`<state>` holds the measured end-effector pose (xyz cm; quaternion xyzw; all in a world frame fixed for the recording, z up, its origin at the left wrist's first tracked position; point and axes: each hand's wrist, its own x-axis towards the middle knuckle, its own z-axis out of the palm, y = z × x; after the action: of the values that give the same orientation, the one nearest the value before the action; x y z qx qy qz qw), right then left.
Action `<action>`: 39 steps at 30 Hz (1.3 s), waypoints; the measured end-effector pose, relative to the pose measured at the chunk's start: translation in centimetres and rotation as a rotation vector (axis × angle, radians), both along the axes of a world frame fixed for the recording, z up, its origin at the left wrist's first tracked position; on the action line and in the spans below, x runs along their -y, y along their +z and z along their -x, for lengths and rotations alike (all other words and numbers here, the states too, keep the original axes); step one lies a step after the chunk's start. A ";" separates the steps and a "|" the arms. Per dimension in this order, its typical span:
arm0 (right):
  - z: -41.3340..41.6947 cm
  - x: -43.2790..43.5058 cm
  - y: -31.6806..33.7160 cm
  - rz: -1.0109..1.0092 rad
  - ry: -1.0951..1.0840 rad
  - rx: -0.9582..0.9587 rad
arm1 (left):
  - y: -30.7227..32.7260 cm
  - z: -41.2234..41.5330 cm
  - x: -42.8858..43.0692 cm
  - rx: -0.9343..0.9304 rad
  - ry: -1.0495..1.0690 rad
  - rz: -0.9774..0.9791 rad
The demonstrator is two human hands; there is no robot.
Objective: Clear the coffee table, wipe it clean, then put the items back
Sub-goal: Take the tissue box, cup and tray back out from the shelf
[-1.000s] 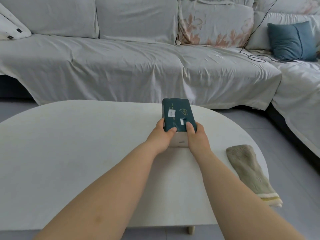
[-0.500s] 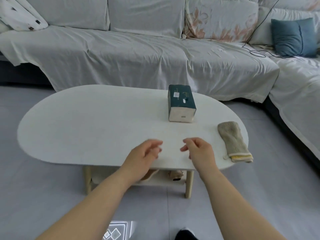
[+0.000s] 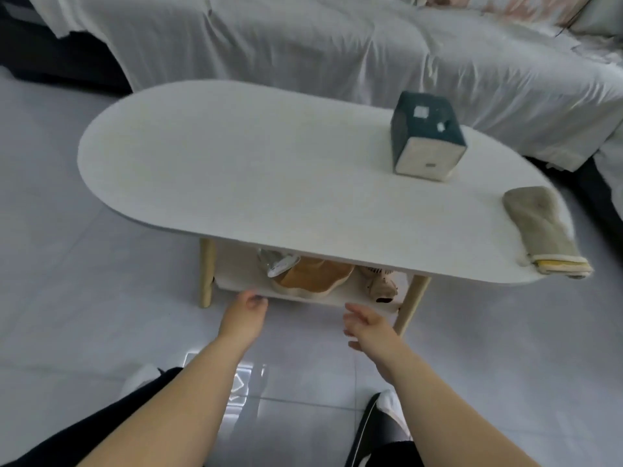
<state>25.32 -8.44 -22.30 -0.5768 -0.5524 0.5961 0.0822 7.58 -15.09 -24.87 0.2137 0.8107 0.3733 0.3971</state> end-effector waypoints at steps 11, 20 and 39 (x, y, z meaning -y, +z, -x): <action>14.1 -6.6 -5.7 -0.302 0.368 0.285 | -5.3 4.5 -6.8 0.304 0.035 -0.150; 16.3 -6.0 -7.7 -0.310 0.193 0.137 | -5.7 5.0 -5.9 0.383 0.085 -0.306; 21.4 -3.1 -11.8 -0.227 0.488 0.224 | -10.4 10.7 -4.9 0.160 -0.033 -0.148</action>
<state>3.92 -5.35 -34.07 -0.4761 -0.7438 0.4651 -0.0613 -3.13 -10.16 -35.27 0.2253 0.7431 0.4416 0.4496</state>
